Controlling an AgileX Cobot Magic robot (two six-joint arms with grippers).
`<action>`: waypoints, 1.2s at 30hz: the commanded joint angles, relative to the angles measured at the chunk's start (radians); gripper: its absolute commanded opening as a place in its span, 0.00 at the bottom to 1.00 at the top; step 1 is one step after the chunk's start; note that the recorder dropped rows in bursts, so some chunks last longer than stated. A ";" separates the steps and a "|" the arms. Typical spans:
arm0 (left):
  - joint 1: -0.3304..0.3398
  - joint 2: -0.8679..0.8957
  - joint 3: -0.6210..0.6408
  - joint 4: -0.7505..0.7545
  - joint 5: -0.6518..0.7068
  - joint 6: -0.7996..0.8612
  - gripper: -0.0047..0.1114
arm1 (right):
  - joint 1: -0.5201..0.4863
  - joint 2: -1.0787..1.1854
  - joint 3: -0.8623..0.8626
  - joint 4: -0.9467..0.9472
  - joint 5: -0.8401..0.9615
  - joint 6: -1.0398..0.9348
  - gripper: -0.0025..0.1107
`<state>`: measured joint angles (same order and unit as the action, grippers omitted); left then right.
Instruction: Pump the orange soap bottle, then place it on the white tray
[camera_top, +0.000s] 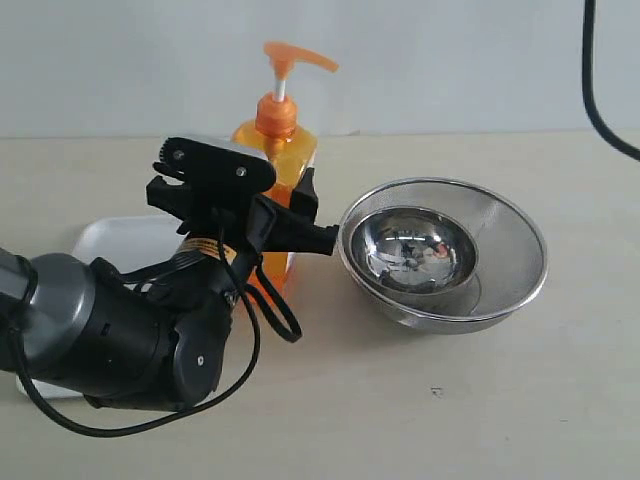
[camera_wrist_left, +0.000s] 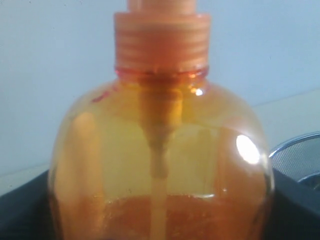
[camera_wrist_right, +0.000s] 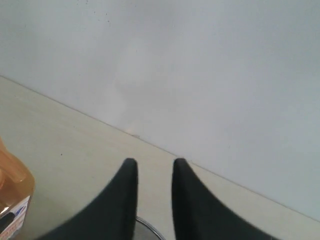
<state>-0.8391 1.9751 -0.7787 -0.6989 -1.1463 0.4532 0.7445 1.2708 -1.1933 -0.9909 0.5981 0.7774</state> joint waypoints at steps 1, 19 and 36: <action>-0.002 -0.009 -0.003 -0.014 -0.009 0.059 0.08 | -0.006 -0.017 -0.005 0.014 0.011 -0.054 0.02; -0.002 -0.009 -0.014 0.036 -0.005 0.168 0.08 | -0.006 -0.017 -0.005 0.100 -0.045 -0.117 0.02; -0.010 -0.009 -0.049 0.056 0.029 0.306 0.08 | -0.006 -0.010 -0.005 0.184 -0.084 -0.219 0.02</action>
<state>-0.8453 1.9751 -0.8144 -0.6515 -1.0740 0.7350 0.7445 1.2628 -1.1933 -0.8367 0.5394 0.5904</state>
